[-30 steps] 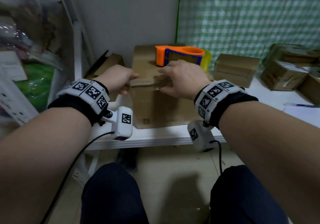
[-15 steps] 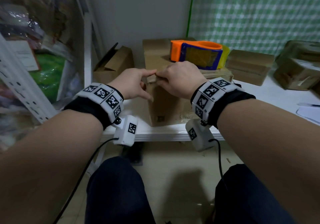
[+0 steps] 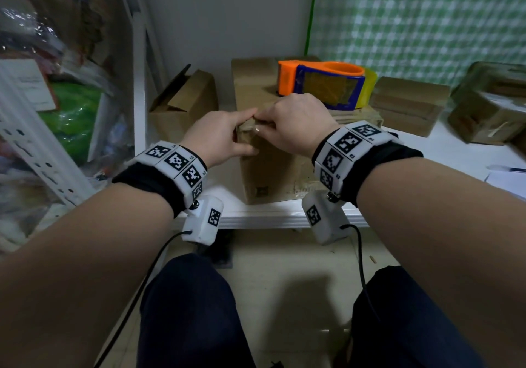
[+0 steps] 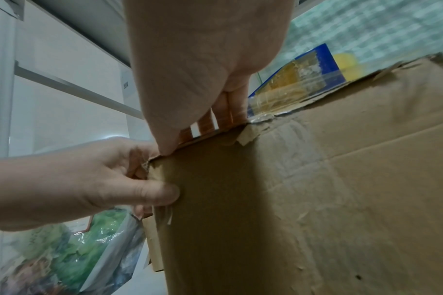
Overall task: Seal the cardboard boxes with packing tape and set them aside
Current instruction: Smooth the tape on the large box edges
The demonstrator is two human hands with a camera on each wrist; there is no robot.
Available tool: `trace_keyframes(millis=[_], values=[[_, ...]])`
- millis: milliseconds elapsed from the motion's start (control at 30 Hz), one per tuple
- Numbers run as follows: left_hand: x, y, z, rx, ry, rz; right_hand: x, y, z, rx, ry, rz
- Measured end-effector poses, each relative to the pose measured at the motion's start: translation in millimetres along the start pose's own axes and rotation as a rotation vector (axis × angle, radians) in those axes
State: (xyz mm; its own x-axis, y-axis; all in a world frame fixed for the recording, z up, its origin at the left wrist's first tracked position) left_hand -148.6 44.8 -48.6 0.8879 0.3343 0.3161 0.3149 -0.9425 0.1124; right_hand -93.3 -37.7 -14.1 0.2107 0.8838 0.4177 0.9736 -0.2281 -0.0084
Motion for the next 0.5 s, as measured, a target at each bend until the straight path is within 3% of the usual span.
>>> trace_keyframes(millis=[133, 267, 500], values=[[2.2, -2.2, 2.0, 0.134, 0.011, 0.016, -0.2, 2.6, 2.2, -0.007, -0.010, 0.017], [-3.1, 5.0, -5.8, 0.264, 0.108, 0.078, -0.4, 2.7, 3.1, -0.033, -0.016, 0.005], [-11.6, 22.0, -15.5, 0.390, 0.305, 0.305, -4.7, 1.3, 0.7, -0.021, -0.039, 0.000]])
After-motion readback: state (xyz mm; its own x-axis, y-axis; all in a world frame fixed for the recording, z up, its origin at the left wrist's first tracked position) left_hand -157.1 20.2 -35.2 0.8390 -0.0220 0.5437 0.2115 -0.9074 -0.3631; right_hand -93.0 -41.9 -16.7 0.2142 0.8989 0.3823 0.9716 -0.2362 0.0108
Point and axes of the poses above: each hand's wrist, its own x-axis towards the middle knuckle, its own z-axis out of the palm, y = z × x, the point moved 9 cm from there along x, towards the middle knuckle, and after that the axes turned 10 degrees about x, right-handed, at the moved point
